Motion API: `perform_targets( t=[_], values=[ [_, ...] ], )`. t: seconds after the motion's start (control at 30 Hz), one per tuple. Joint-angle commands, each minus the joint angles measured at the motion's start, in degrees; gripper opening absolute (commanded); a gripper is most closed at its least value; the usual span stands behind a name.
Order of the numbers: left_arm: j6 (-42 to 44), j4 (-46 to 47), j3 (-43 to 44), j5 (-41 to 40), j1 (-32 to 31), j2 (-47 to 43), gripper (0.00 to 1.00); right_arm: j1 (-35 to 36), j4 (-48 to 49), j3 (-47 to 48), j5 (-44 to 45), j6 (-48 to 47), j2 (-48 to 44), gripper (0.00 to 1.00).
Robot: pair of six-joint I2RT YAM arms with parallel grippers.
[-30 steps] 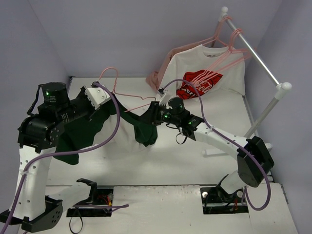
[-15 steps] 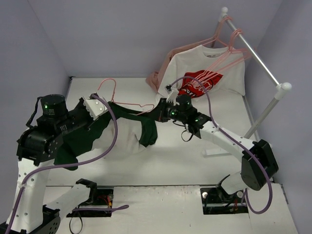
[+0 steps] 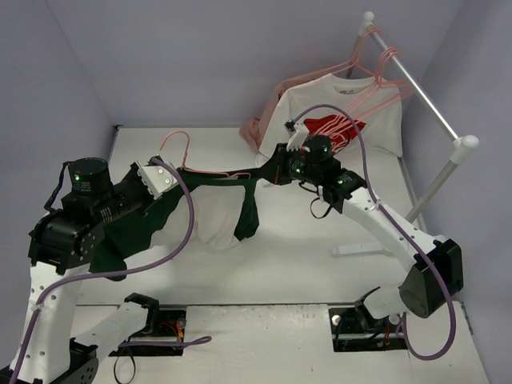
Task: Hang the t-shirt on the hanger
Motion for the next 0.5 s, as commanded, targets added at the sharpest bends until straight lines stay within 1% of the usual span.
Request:
perform_targets(
  t=[0.0,0.07,0.13,0.2,0.27,0.3,0.33,0.37,0.47],
  values=[
    [-0.2,5.3,4.9,0.8,0.0,2.9,0.00,0.1,-3.7,8.5,2.6,-5.7,-1.2,0.00],
    [-3.0,7.4,7.3,1.6,-0.6,4.8,0.00,0.9,-4.6,12.0,3.2,-6.9,-0.7,0.00],
    [-6.1,11.7,9.7,1.8,-1.9,6.8,0.00,1.8,-4.9,15.6,3.7,-7.8,0.0,0.00],
    [-8.4,16.6,11.0,-0.2,-4.8,8.0,0.00,2.6,-5.7,19.9,3.8,-8.8,1.1,0.00],
    [-8.5,18.4,11.8,-1.3,-6.1,8.6,0.00,3.3,-6.4,21.8,3.8,-9.7,2.2,0.00],
    [-8.8,22.3,12.7,-3.1,-9.7,10.0,0.00,4.0,-6.8,25.2,4.0,-10.8,3.3,0.00],
    [-8.9,23.1,13.9,-3.1,-10.8,10.6,0.00,4.3,-6.8,28.0,4.0,-11.4,4.1,0.00],
    [-8.9,23.6,15.1,-3.0,-11.8,11.4,0.00,4.6,-8.4,29.6,4.3,-12.1,4.6,0.00],
    [-9.8,24.5,18.4,-1.8,-14.3,13.9,0.00,5.9,-9.0,33.9,5.2,-15.3,5.2,0.00]
  ],
)
